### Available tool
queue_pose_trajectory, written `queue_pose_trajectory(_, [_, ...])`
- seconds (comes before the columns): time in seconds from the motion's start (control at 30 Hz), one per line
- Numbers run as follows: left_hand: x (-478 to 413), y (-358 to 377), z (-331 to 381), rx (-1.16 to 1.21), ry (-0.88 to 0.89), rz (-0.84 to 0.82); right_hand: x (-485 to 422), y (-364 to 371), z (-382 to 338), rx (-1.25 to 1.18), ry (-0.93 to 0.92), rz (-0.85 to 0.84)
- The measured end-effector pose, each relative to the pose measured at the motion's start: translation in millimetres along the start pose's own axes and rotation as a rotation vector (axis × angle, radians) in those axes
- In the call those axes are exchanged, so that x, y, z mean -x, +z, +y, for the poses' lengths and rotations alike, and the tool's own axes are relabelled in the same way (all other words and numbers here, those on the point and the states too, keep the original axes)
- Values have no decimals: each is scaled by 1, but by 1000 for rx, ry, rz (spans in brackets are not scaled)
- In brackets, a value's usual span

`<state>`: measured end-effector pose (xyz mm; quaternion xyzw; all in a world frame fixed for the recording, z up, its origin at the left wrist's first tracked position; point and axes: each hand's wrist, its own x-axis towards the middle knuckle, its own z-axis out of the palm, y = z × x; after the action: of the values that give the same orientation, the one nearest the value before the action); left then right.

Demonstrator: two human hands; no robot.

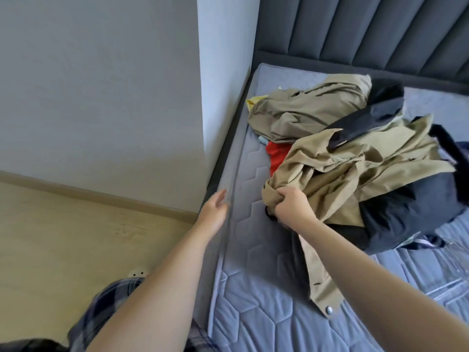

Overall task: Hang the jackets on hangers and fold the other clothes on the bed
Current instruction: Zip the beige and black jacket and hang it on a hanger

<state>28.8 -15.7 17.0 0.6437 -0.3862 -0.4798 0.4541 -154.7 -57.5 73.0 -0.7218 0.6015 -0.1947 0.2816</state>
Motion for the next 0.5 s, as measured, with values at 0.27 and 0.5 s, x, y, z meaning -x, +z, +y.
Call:
queue_pose_trajectory(0.27, [24,-29,22,545,3,-348,51,-28,-96,-168,-327,-507])
queue_pose_trajectory(0.5, [33,-35,7,450,-111,-214,29,28,-87,-78,-149,-31])
